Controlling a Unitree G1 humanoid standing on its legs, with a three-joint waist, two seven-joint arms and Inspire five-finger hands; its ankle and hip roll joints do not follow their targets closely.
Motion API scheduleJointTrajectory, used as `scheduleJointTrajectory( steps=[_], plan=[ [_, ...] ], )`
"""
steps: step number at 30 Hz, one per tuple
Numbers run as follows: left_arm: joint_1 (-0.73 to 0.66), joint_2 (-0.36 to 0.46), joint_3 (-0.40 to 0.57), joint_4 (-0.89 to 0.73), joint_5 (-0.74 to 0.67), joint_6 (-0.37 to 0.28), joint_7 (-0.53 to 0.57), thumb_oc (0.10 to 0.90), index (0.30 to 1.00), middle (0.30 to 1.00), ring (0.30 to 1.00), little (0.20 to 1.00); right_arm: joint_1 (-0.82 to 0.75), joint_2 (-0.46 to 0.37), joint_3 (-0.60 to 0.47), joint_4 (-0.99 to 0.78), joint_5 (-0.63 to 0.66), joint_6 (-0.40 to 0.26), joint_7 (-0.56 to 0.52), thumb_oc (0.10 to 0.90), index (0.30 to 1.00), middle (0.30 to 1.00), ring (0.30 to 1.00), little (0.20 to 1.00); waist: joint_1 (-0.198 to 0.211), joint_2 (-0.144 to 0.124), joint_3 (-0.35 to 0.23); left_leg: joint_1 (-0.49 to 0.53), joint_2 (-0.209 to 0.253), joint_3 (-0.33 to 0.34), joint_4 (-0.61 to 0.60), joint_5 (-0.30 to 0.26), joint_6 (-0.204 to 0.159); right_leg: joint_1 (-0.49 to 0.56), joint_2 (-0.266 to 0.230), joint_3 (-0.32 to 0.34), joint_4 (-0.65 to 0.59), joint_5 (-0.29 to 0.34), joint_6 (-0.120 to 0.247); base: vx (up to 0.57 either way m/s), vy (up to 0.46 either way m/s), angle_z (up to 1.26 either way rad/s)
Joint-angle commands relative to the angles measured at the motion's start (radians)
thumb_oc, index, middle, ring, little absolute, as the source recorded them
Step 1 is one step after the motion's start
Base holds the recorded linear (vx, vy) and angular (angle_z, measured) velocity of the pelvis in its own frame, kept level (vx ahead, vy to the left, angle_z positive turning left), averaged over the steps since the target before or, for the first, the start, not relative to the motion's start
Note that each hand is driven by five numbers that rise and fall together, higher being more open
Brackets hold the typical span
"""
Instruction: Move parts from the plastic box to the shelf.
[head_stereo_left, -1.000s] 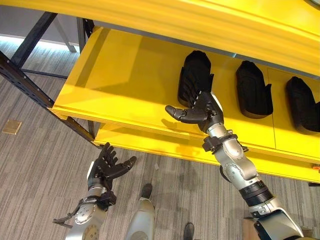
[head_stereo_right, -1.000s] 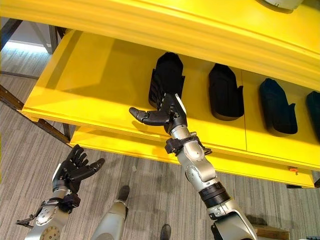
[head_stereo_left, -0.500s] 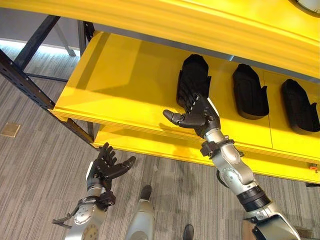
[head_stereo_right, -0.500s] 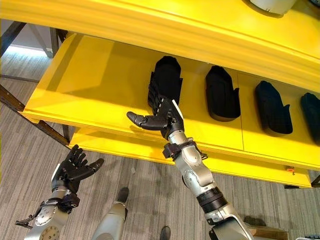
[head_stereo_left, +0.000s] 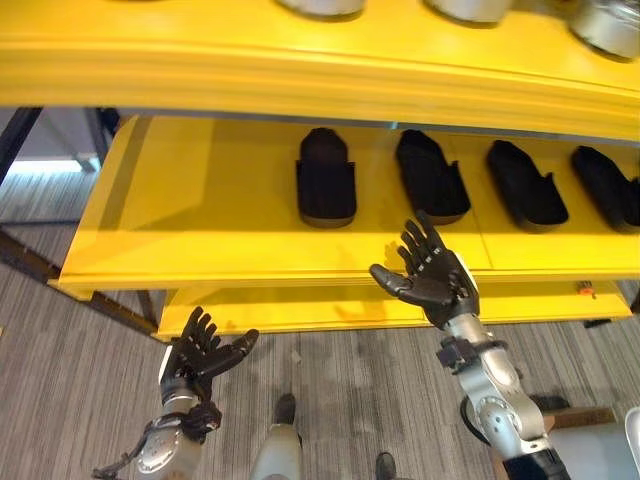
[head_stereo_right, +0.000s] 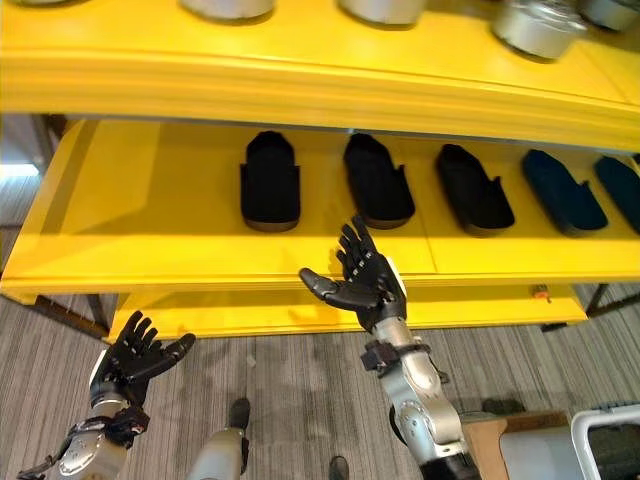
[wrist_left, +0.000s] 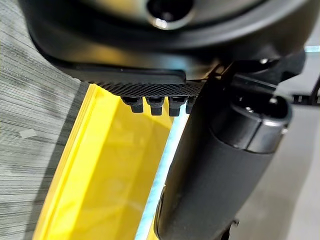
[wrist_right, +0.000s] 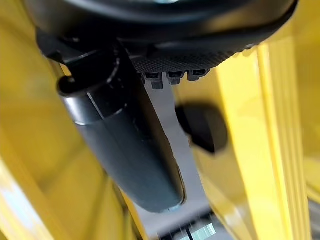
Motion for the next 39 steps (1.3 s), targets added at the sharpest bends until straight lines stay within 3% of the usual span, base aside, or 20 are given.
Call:
scheduleJointTrajectory(
  steps=[1,7,9,11,12,13,14,15,17,18,20,22,23,25,26,29,31,33,39],
  plan=[
    [0.004,0.018,0.028,-0.061,0.047,-0.081,-0.052,0.9,1.0,1.0,1.0,1.0,0.024,0.001,-0.1,-0.087,0.007,-0.089,0.046,0.9,1.0,1.0,1.0,1.0,-0.032,0.033,-0.121,0.032,0.136,-0.05,-0.108,0.037,-0.016,-0.034,0.033,-0.035,0.04,-0.033,-0.036,-0.03,-0.062,0.0],
    [-0.01,0.001,0.052,-0.069,0.046,-0.1,-0.031,0.9,1.0,1.0,1.0,1.0,0.029,-0.032,-0.147,-0.077,-0.033,-0.104,0.033,0.9,1.0,1.0,1.0,1.0,-0.045,0.072,-0.077,0.038,0.181,-0.064,-0.129,0.085,-0.031,-0.131,0.115,-0.004,0.21,-0.129,-0.088,-0.1,-0.13,-0.06],
    [-0.021,-0.009,0.058,-0.063,0.053,-0.113,-0.028,0.9,1.0,1.0,1.0,1.0,0.019,-0.047,-0.149,-0.072,-0.049,-0.121,0.036,0.9,1.0,1.0,1.0,1.0,-0.04,0.075,-0.054,0.046,0.203,-0.073,-0.158,0.136,-0.038,-0.16,0.162,-0.002,0.239,-0.145,-0.112,-0.1,-0.258,-0.13],
    [-0.052,-0.023,0.039,-0.036,0.032,-0.124,-0.023,0.9,1.0,1.0,1.0,1.0,0.026,-0.058,-0.191,-0.082,-0.046,-0.14,0.021,0.9,1.0,1.0,1.0,1.0,-0.034,0.083,-0.033,0.034,0.208,-0.097,-0.233,0.235,-0.043,-0.185,0.196,-0.029,0.243,-0.144,-0.134,-0.17,-0.385,0.21],
    [-0.092,-0.013,0.006,-0.009,0.034,-0.13,-0.03,0.9,1.0,1.0,1.0,1.0,0.013,-0.062,-0.206,-0.06,-0.077,-0.157,-0.016,0.9,1.0,1.0,1.0,1.0,-0.046,0.063,-0.034,0.051,0.152,-0.051,-0.218,0.188,-0.022,-0.181,0.174,-0.062,0.207,-0.12,-0.134,-0.2,-0.317,0.72],
    [-0.087,-0.011,0.002,-0.012,0.043,-0.133,-0.039,0.9,1.0,1.0,1.0,1.0,0.012,-0.059,-0.197,-0.045,-0.072,-0.157,-0.011,0.9,1.0,1.0,1.0,1.0,-0.047,0.054,-0.043,0.068,0.126,-0.071,-0.172,0.127,-0.012,-0.187,0.165,-0.063,0.177,-0.091,-0.133,-0.27,-0.341,0.77],
    [-0.081,-0.013,0.002,-0.023,0.051,-0.133,-0.049,0.9,1.0,1.0,1.0,1.0,0.01,-0.058,-0.183,-0.041,-0.082,-0.156,-0.003,0.9,1.0,1.0,1.0,1.0,-0.05,0.036,-0.05,0.102,0.067,-0.111,-0.021,0.031,-0.002,-0.203,0.145,-0.069,0.139,-0.051,-0.137,-0.17,-0.153,0.9],
    [-0.081,-0.013,0.002,-0.024,0.051,-0.132,-0.049,0.9,1.0,1.0,1.0,1.0,0.01,-0.058,-0.183,-0.041,-0.082,-0.156,-0.003,0.9,1.0,1.0,1.0,1.0,-0.051,0.036,-0.052,0.096,0.066,-0.113,-0.019,0.032,-0.002,-0.205,0.145,-0.07,0.136,-0.047,-0.137,-0.16,-0.151,1.5],
    [-0.078,-0.028,0.005,-0.037,0.05,-0.127,-0.055,0.9,1.0,1.0,1.0,1.0,0.026,-0.043,-0.157,-0.036,-0.082,-0.149,0.019,0.9,1.0,1.0,1.0,1.0,-0.06,0.027,-0.072,0.158,0.008,-0.156,0.147,-0.034,0.017,-0.221,0.145,-0.08,0.097,-0.017,-0.15,-0.06,-0.078,1.1],
    [-0.076,-0.047,0.007,-0.046,0.046,-0.126,-0.051,0.9,1.0,1.0,1.0,1.0,0.037,-0.021,-0.135,-0.023,-0.083,-0.136,0.029,0.9,1.0,1.0,1.0,1.0,-0.063,0.035,-0.089,0.217,-0.027,-0.182,0.18,-0.047,0.026,-0.223,0.158,-0.084,0.077,0.0,-0.149,-0.01,-0.028,0.03],
    [-0.072,-0.056,0.005,-0.046,0.043,-0.123,-0.049,0.9,1.0,1.0,1.0,1.0,0.039,-0.016,-0.127,-0.018,-0.086,-0.13,0.032,0.9,1.0,1.0,1.0,1.0,-0.067,0.045,-0.094,0.247,-0.027,-0.19,0.167,-0.054,0.034,-0.225,0.17,-0.083,0.073,0.005,-0.146,0.01,0.037,-0.04],
    [-0.053,-0.079,0.005,-0.053,0.042,-0.124,-0.046,0.9,1.0,1.0,1.0,1.0,0.056,-0.007,-0.134,-0.009,-0.093,-0.126,0.022,0.9,1.0,1.0,1.0,1.0,-0.075,0.07,-0.105,0.281,-0.022,-0.227,0.076,-0.045,0.038,-0.238,0.191,-0.073,0.084,0.011,-0.138,-0.01,0.146,0.3],
    [-0.038,-0.092,0.001,-0.051,0.038,-0.126,-0.047,0.9,1.0,1.0,1.0,1.0,0.07,-0.007,-0.133,-0.015,-0.094,-0.125,0.025,0.9,1.0,1.0,1.0,1.0,-0.084,0.081,-0.115,0.326,-0.01,-0.219,-0.012,-0.097,0.043,-0.248,0.202,-0.071,0.093,0.011,-0.135,-0.01,0.142,0.07],
    [-0.037,-0.097,-0.005,-0.05,0.036,-0.127,-0.049,0.9,1.0,1.0,1.0,1.0,0.076,-0.005,-0.133,-0.017,-0.098,-0.124,0.024,0.9,1.0,1.0,1.0,1.0,-0.085,0.09,-0.119,0.349,0.001,-0.21,-0.054,-0.112,0.044,-0.248,0.205,-0.073,0.094,0.011,-0.134,-0.03,0.134,-0.36],
    [-0.032,-0.093,-0.018,-0.047,0.038,-0.127,-0.055,0.9,1.0,1.0,1.0,1.0,0.083,-0.004,-0.137,-0.012,-0.101,-0.122,0.022,0.9,1.0,1.0,1.0,1.0,-0.088,0.104,-0.123,0.377,0.01,-0.199,-0.137,-0.114,0.045,-0.255,0.202,-0.083,0.096,0.027,-0.129,-0.06,0.152,-0.19],
    [-0.034,-0.083,-0.026,-0.045,0.044,-0.127,-0.059,0.9,1.0,1.0,1.0,1.0,0.085,-0.003,-0.139,-0.011,-0.108,-0.123,0.02,0.9,1.0,1.0,1.0,1.0,-0.087,0.109,-0.123,0.385,0.004,-0.2,-0.185,-0.118,0.047,-0.264,0.187,-0.097,0.093,0.047,-0.118,-0.1,0.159,-0.06],
    [-0.033,-0.075,-0.028,-0.042,0.055,-0.126,-0.06,0.9,1.0,1.0,1.0,1.0,0.079,-0.002,-0.132,-0.005,-0.116,-0.119,0.018,0.9,1.0,1.0,1.0,1.0,-0.085,0.105,-0.119,0.385,-0.011,-0.203,-0.206,-0.137,0.055,-0.274,0.173,-0.092,0.088,0.071,-0.106,-0.16,0.181,-0.17],
    [-0.026,-0.065,-0.02,-0.055,0.054,-0.126,-0.057,0.9,1.0,1.0,1.0,1.0,0.069,-0.008,-0.118,0.003,-0.121,-0.107,0.016,0.9,1.0,1.0,1.0,1.0,-0.069,0.081,-0.099,0.356,-0.059,-0.199,-0.175,-0.181,0.08,-0.287,0.139,-0.086,0.073,0.119,-0.081,-0.27,0.273,-0.18],
    [-0.02,-0.046,-0.019,-0.06,0.074,-0.121,-0.069,0.9,1.0,1.0,1.0,1.0,0.097,-0.005,-0.133,-0.01,-0.128,-0.098,0.028,0.9,1.0,1.0,1.0,1.0,-0.069,0.046,-0.054,0.305,-0.132,-0.176,-0.09,-0.222,0.113,-0.31,0.092,-0.073,0.061,0.184,-0.045,-0.21,0.185,-0.02]
  ],
)
